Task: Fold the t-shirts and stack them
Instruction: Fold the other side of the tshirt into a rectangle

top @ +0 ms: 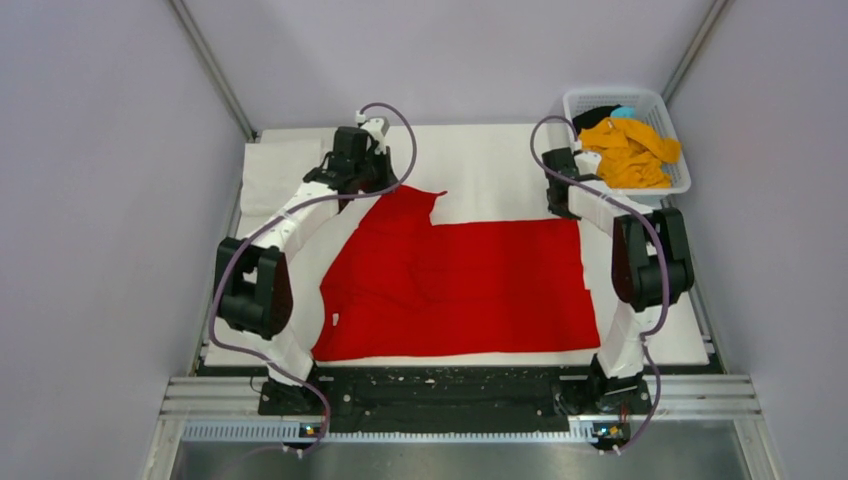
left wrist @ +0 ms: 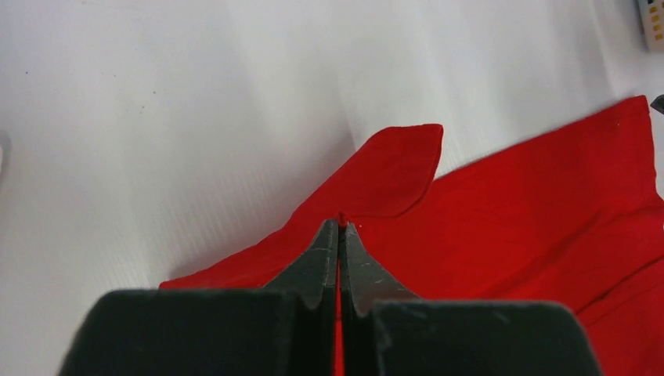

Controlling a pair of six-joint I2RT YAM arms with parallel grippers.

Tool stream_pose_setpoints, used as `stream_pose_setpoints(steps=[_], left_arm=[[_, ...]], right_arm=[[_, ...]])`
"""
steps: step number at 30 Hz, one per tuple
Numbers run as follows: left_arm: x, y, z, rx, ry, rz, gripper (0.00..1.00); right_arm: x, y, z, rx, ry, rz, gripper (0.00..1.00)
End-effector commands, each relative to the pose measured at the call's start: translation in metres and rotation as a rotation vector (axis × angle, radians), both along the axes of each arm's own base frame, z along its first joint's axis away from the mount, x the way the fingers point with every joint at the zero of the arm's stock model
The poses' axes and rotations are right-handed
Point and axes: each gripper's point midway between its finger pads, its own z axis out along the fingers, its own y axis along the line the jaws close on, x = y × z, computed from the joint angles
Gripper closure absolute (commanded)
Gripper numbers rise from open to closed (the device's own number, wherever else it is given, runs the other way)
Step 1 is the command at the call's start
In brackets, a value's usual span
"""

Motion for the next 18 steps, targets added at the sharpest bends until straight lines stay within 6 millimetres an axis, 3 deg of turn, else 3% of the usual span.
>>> stream_pose_setpoints(steps=[1,5,8,9,13,18], left_arm=[[-0.015,-0.002,0.033,-0.068,-0.08,-0.019,1.0],[-0.021,-0.001,0.031,-0.073,-0.089,-0.02,1.0],[-0.02,-0.002,0.029,-0.074,-0.074,-0.018,1.0],[-0.02,-0.002,0.027,-0.077,-0.069,-0.02,1.0],[-0.022,-0.002,0.026,-0.079,-0.065,-0.017,1.0],[-0.022,0.0,0.027,-0.068,-0.072,-0.016,1.0]], right_arm=[[-0.008,0.009,0.022,0.029,-0.052,0.059,1.0],[-0.005,0.002,0.019,-0.008,-0.035,0.017,0.98],[0.009,0.004,0.016,0.006,-0.046,-0.006,0.54],[0.013,0.005,0.014,0.011,-0.045,-0.012,0.48],[0.016,0.002,0.001,-0.003,-0.006,-0.045,0.43],[-0.004,-0.014,-0.02,-0.015,0.061,-0.123,0.38]])
